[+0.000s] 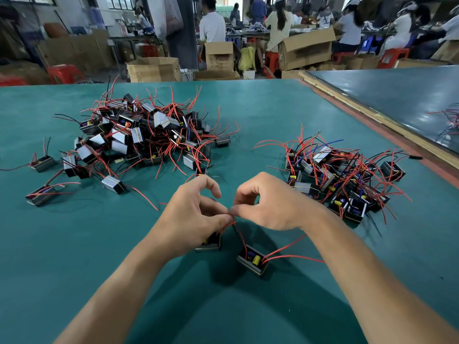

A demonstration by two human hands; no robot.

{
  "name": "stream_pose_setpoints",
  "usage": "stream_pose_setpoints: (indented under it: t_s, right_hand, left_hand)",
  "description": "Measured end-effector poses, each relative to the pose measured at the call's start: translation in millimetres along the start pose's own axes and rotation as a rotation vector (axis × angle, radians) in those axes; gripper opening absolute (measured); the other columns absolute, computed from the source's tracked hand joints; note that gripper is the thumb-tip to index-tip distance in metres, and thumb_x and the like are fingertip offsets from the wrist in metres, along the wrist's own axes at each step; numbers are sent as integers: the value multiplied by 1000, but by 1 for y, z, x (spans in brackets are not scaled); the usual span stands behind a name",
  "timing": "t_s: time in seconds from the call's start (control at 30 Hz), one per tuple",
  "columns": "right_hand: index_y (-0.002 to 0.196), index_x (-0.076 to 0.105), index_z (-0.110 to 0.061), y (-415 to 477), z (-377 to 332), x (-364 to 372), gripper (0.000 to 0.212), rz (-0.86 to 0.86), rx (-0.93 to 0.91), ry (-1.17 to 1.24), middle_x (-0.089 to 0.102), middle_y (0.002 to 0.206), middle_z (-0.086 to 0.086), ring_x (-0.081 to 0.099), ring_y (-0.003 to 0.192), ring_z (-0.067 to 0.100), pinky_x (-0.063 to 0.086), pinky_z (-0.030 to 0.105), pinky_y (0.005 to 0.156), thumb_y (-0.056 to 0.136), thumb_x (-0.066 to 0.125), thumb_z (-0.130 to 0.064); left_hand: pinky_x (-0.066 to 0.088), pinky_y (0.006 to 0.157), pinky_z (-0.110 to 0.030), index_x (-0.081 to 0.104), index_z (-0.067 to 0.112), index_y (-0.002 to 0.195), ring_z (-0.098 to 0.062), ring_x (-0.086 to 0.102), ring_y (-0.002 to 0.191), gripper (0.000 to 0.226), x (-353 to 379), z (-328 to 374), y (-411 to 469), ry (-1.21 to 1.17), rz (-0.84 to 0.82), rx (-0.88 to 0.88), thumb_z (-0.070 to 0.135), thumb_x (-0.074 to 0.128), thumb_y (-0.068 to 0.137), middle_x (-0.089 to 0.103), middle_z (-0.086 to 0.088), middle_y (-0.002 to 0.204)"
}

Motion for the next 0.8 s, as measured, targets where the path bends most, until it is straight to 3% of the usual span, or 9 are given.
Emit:
stream_pose_setpoints:
  t_s: [0.1, 0.27, 0.33, 0.5, 0.67, 0.8]
  right_hand:
    - [65, 67, -15, 2, 2, 3, 22, -12, 92, 56, 60, 59, 0, 47, 54, 6, 41, 26, 57, 87, 70, -19]
    - [57, 61, -19, 4, 6, 2, 33, 3, 126, 178, 43, 45, -13, 34, 46, 3, 28, 14, 48, 89, 70, -16]
    - [61, 63, -18, 4, 7, 2, 30, -3, 110, 209, 44, 46, -13, 33, 47, 3, 29, 16, 49, 90, 70, -17]
    - [66, 69, -18, 2, 7, 0, 24, -18, 50, 219, 53, 52, -11, 42, 52, 5, 36, 20, 53, 90, 71, -18]
    - [75, 75, -11, 0, 4, -7, 11, 14, -15, 175, 70, 73, 16, 54, 64, 14, 50, 42, 67, 86, 73, -9]
    - [74, 74, -15, 0, 2, -8, 14, 57, -45, 164, 72, 74, 13, 58, 66, 15, 50, 34, 62, 83, 73, -5]
  left_hand:
    - [47, 59, -40, 46, 20, 87, -20, 55, 56, 38, 2, 2, -1, 30, 34, 49, -1, 77, 78, 75, -4, 73]
    - [51, 64, -44, 65, 14, 90, -16, 62, 59, 18, 2, 2, 1, 6, 41, -6, 6, 77, 81, 76, -4, 73]
    - [54, 69, -47, 70, 12, 84, -15, 67, 64, 9, 1, 1, 2, 12, 34, -19, 5, 76, 82, 76, -5, 74]
    - [50, 64, -31, 74, 8, 79, -11, 63, 59, 9, 2, -2, 3, 8, 22, -26, 0, 72, 83, 75, -5, 70]
    - [49, 62, -28, 74, 11, 74, -13, 60, 58, 15, -1, -2, 5, 9, 10, -13, 1, 71, 85, 72, -12, 70]
    - [48, 62, -28, 74, 16, 70, -12, 58, 57, 22, -1, -3, 5, 12, 16, -21, 1, 70, 86, 73, -8, 68]
Point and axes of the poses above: each hand's wrist, its own y-axis towards the middle knuckle, its own x-axis out of the palm, z = x × y, the point moved 4 cm from there along y, towards the middle knuckle
